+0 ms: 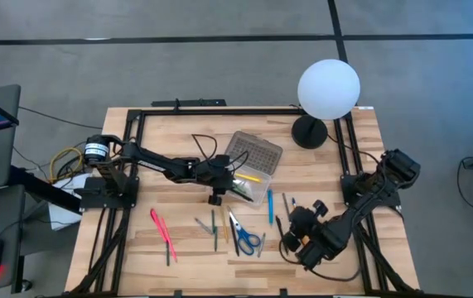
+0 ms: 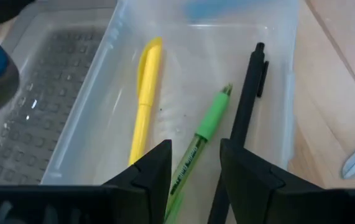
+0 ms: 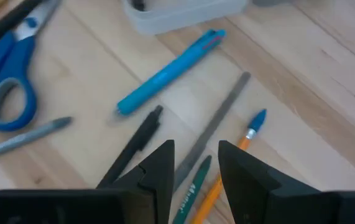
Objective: Pick & place school supplies into a supply box
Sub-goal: Put the orange pencil into the gray supply box
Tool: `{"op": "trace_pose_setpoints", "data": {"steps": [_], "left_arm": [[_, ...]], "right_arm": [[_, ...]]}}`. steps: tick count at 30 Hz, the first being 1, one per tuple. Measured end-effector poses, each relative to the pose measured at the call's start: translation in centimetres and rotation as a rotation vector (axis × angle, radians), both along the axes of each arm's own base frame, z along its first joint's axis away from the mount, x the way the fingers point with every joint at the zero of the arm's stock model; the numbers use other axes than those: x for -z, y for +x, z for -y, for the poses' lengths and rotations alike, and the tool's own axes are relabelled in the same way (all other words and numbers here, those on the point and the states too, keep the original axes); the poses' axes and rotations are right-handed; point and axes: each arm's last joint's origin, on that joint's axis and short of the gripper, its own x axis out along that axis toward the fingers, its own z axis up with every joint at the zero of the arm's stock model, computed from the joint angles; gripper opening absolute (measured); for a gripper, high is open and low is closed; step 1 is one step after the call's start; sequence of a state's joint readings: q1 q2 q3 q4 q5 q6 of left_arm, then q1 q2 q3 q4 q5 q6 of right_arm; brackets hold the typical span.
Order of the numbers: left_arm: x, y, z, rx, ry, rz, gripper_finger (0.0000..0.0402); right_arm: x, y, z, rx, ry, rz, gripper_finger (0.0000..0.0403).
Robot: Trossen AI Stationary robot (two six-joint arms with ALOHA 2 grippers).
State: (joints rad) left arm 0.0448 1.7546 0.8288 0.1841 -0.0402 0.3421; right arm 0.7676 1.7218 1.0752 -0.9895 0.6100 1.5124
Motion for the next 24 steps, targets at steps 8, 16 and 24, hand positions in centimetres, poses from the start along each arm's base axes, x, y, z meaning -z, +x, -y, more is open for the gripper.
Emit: {"op": "trace_pose_setpoints", "data": {"steps": [8, 16, 24], "left_arm": [[0.1, -0.1, 0.0, -0.031, -0.034, -0.009, 0.013], [-0.1, -0.1, 1.4, 0.002, -0.039, -0.006, 0.013], [-1.9, -0.3, 2.8, 0.037, 0.03, 0.054, 0.013]], "right_arm": [[0.2, 1.4, 1.9, 0.104, 0.045, -0.027, 0.0116], [2.5, 0.8, 4.1, 0.261, 0.106, -0.111, 0.0116], [3.1, 0.6, 4.2, 0.254, 0.121, -0.107, 0.0116]]}}
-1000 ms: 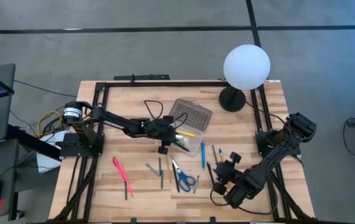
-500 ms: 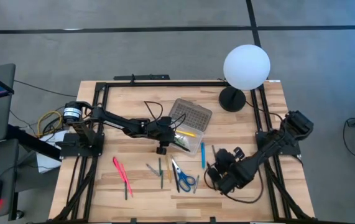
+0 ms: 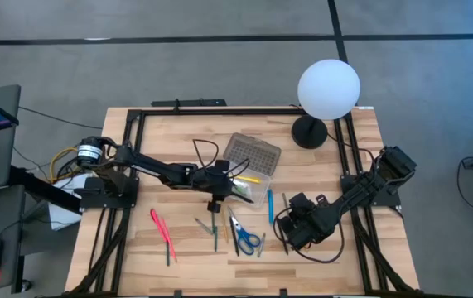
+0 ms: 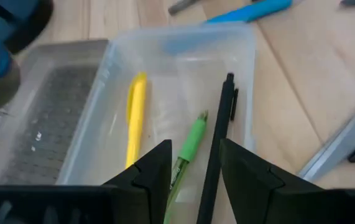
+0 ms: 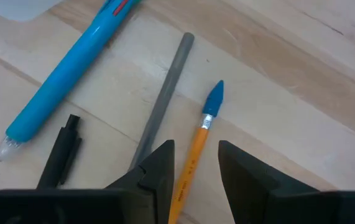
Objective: Pick & place school supplies into a supply box
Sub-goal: Put the orange pencil into the gray supply box
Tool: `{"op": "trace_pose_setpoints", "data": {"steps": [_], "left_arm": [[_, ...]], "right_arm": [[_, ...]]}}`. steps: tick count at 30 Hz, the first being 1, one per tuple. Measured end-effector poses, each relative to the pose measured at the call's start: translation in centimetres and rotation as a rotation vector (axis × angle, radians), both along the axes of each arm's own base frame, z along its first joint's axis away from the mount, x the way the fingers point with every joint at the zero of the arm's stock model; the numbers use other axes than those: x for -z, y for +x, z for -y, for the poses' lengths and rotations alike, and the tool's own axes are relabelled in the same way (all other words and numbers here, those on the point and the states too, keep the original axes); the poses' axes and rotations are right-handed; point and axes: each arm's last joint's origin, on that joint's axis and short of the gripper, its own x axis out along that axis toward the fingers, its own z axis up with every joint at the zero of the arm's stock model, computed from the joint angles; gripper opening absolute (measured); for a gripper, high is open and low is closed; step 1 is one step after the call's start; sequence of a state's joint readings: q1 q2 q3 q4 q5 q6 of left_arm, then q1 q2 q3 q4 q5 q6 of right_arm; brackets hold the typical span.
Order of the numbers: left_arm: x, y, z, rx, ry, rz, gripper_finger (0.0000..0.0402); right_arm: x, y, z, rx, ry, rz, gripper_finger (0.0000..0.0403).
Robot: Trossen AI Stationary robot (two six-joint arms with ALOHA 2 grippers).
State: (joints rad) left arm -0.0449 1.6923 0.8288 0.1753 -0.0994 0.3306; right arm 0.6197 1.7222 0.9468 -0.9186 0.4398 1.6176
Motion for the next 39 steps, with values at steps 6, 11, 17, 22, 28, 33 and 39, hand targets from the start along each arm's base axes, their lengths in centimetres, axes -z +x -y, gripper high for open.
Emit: {"op": "trace_pose_setpoints", "data": {"steps": [6, 11, 17, 22, 28, 33, 39], "left_arm": [[-1.8, -0.4, 0.5, 0.003, 0.01, 0.06, 0.013], [-3.4, -0.8, 1.2, 0.025, 0.003, 0.113, 0.013], [-5.0, -1.6, 2.5, 0.054, -0.015, 0.155, 0.013], [-6.0, -2.4, 3.6, 0.06, -0.006, 0.169, 0.013], [-6.7, -3.5, 5.0, 0.028, 0.023, 0.155, 0.013], [-6.8, -4.2, 6.0, 0.017, 0.056, 0.137, 0.013], [-6.7, -4.6, 6.9, -0.004, 0.101, 0.134, 0.013]], "right_arm": [[1.1, -0.4, 0.2, 0.003, 0.046, 0.0, 0.0116], [2.1, -0.8, 0.3, 0.009, 0.074, 0.01, 0.0116], [2.3, -1.2, 0.3, 0.006, 0.076, 0.004, 0.0107], [2.3, -1.3, 0.3, -0.03, 0.078, -0.029, 0.0069], [2.3, -1.4, 0.3, -0.098, 0.07, -0.07, 0.0011], [2.4, -1.4, 0.3, -0.139, 0.065, -0.09, 0.0017], [2.4, -1.4, 0.4, -0.144, 0.042, -0.087, 0.0005]]}}
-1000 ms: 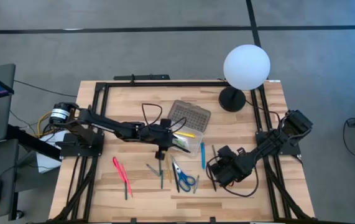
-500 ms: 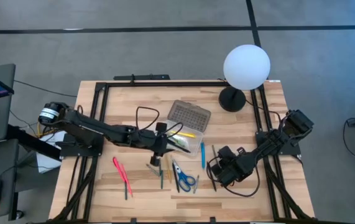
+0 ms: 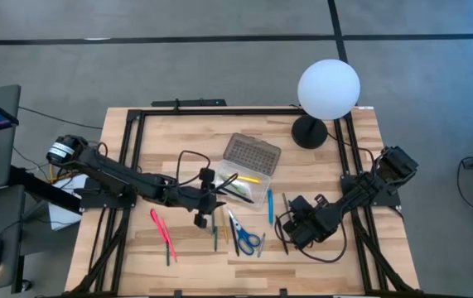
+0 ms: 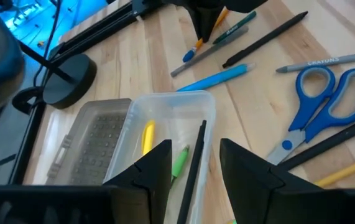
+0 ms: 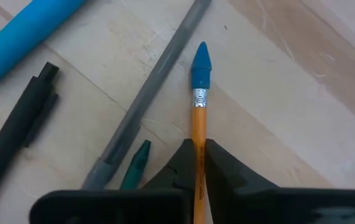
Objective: Pick & place school supplies into a supply box
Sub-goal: Put the orange pencil into the gray supply box
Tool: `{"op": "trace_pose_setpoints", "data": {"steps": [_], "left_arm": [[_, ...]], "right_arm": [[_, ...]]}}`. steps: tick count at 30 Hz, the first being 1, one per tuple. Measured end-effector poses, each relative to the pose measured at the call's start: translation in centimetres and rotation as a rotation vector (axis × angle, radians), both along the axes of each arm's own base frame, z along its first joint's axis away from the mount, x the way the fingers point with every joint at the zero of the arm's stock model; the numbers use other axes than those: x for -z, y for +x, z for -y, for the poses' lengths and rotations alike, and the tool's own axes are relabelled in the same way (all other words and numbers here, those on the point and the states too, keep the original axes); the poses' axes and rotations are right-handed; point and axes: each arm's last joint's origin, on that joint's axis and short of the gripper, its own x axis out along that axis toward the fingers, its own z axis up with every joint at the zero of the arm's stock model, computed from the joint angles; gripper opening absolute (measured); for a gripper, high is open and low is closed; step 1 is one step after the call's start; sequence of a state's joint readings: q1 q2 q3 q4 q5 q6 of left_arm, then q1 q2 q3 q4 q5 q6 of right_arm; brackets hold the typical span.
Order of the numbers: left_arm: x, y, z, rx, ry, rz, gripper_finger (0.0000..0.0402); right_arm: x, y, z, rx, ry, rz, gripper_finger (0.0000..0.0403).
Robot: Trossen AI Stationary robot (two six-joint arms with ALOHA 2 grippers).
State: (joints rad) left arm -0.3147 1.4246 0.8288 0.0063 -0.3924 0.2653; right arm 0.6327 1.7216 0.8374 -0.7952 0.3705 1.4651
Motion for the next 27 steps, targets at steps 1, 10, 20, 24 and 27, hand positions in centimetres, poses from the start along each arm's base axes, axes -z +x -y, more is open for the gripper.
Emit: {"op": "trace_pose_setpoints", "data": {"steps": [1, 10, 20, 24, 27], "left_arm": [[0.0, -0.03, 0.06, -0.002, 0.003, 0.001, 0.013], [0.18, -0.24, 0.23, -0.022, 0.015, -0.017, 0.013], [0.47, -0.43, 0.14, -0.04, 0.014, -0.047, 0.013], [0.48, -0.44, 0.12, -0.044, 0.009, -0.048, 0.013], [0.48, -0.44, 0.12, -0.044, 0.008, -0.048, 0.013]], "right_arm": [[0.01, 0.0, 0.01, -0.001, -0.007, 0.004, 0.0005], [0.03, -0.06, 0.15, -0.013, -0.041, 0.01, 0.0003], [0.01, -0.13, 0.32, -0.025, -0.074, 0.01, 0.0002], [0.01, -0.12, 0.32, -0.032, -0.077, 0.009, 0.0002], [0.01, -0.11, 0.32, -0.032, -0.078, 0.011, 0.0001]]}}
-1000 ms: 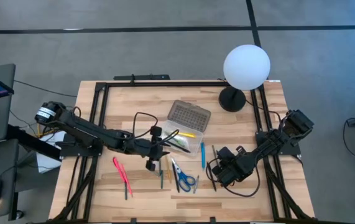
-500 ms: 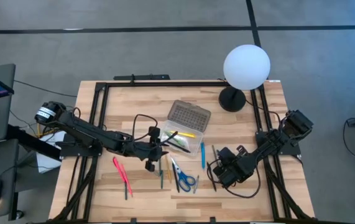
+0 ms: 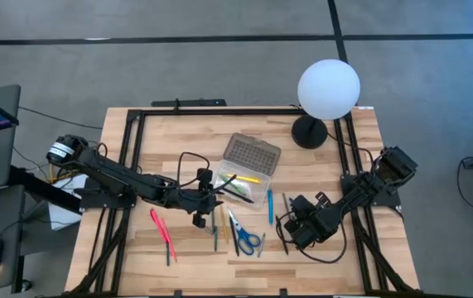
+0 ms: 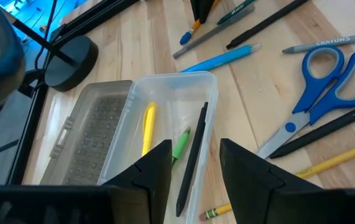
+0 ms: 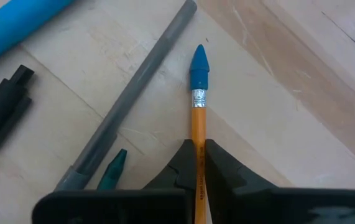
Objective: Pick & place school supplies into a supply box
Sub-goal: Put the orange pencil into the gray supply box
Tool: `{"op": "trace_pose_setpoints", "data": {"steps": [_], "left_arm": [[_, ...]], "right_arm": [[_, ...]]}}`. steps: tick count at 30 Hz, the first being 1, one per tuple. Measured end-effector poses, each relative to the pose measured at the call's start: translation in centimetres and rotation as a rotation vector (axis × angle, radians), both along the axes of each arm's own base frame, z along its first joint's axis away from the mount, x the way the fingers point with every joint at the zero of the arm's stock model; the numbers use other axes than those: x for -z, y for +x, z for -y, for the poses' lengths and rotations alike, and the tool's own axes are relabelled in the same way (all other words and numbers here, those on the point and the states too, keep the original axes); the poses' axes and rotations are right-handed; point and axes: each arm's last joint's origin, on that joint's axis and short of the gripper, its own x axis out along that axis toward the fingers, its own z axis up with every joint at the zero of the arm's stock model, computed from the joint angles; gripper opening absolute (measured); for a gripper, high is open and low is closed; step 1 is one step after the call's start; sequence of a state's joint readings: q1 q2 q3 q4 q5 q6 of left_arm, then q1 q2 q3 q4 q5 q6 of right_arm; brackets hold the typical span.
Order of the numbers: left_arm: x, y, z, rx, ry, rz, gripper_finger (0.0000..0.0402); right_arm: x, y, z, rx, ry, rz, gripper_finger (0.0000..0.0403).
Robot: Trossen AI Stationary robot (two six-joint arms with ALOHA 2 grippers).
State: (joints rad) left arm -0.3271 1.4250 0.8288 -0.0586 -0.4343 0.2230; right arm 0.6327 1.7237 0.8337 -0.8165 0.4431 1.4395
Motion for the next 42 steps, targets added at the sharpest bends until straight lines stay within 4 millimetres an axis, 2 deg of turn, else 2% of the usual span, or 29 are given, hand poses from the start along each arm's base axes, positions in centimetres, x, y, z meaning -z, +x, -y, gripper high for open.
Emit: {"op": "trace_pose_setpoints", "data": {"steps": [42], "left_arm": [[0.06, -0.02, 0.01, -0.011, -0.025, -0.002, 0.013]], "right_arm": [[-0.03, 0.17, -0.11, 0.018, 0.015, 0.025, 0.002]]}}
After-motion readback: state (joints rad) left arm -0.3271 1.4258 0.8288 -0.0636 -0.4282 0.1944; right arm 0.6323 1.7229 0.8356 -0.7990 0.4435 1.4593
